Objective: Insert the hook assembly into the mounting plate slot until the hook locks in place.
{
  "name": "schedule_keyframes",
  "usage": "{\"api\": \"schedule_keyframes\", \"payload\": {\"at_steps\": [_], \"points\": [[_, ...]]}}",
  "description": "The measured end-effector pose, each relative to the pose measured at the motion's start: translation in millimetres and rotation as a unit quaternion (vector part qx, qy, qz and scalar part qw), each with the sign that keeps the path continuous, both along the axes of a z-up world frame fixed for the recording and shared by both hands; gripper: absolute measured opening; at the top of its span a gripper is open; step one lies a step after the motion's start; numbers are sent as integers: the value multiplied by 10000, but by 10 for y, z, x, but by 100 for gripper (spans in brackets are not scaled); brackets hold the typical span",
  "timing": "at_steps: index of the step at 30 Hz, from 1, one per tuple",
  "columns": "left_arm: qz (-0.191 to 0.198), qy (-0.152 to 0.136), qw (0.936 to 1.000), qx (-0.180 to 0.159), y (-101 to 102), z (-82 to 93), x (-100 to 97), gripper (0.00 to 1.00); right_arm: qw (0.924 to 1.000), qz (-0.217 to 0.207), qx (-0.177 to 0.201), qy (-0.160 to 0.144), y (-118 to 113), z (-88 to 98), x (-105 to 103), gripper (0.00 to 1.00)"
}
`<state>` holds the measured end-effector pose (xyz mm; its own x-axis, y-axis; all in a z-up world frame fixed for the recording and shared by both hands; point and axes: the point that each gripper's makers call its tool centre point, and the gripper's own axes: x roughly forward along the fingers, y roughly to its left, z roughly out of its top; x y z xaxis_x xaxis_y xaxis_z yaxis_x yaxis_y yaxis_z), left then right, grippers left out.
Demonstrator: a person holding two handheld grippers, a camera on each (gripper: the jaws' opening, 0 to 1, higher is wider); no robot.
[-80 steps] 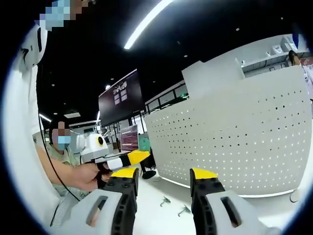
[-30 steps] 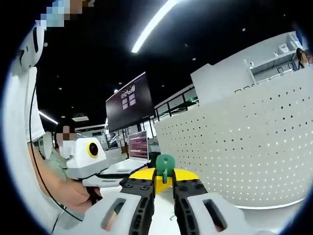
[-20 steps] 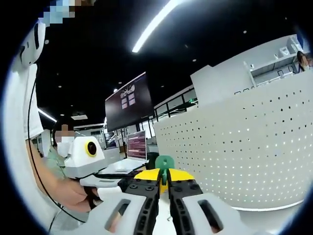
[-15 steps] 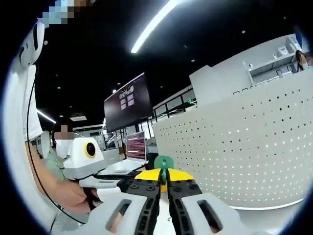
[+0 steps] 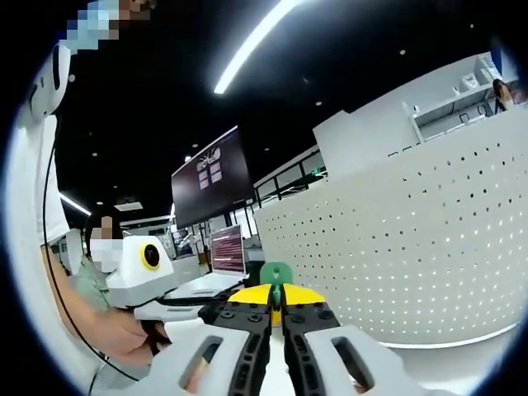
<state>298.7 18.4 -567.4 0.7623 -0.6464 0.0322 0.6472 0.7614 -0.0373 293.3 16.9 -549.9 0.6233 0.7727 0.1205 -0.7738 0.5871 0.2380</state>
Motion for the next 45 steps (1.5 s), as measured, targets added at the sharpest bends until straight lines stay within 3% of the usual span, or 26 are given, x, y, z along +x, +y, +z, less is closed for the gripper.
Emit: {"api": "schedule_keyframes", "payload": {"at_steps": [6, 10, 18, 25, 33, 38, 41, 45], "points": [[27, -153, 9998, 135, 24, 15, 0, 2, 10000, 26, -50, -33, 23, 9, -6, 0], [21, -101, 9999, 47, 39, 19, -10, 3, 10000, 60, -49, -10, 36, 14, -13, 0], [-71, -2, 9998, 185, 15, -32, -12, 6, 10000, 31, -57, 53, 13, 1, 1, 0], [-42, 133, 9983, 558, 19, -175, 30, 33, 9999, -20, 0, 116, -35, 5, 33, 0], [-15, 62, 9986, 524, 21, -170, 50, 61, 9998, 8, 9, 178, -28, -14, 25, 0], [34, 135, 9990, 424, 22, -200, 66, 86, 9997, 12, 32, 230, -23, -25, 23, 1], [66, 148, 9990, 411, 36, -213, 75, 93, 9997, 27, 25, 253, -11, -32, 14, 1], [108, 178, 9989, 427, 56, -231, 83, 92, 9997, 27, 12, 263, 3, -30, 16, 1]]}}
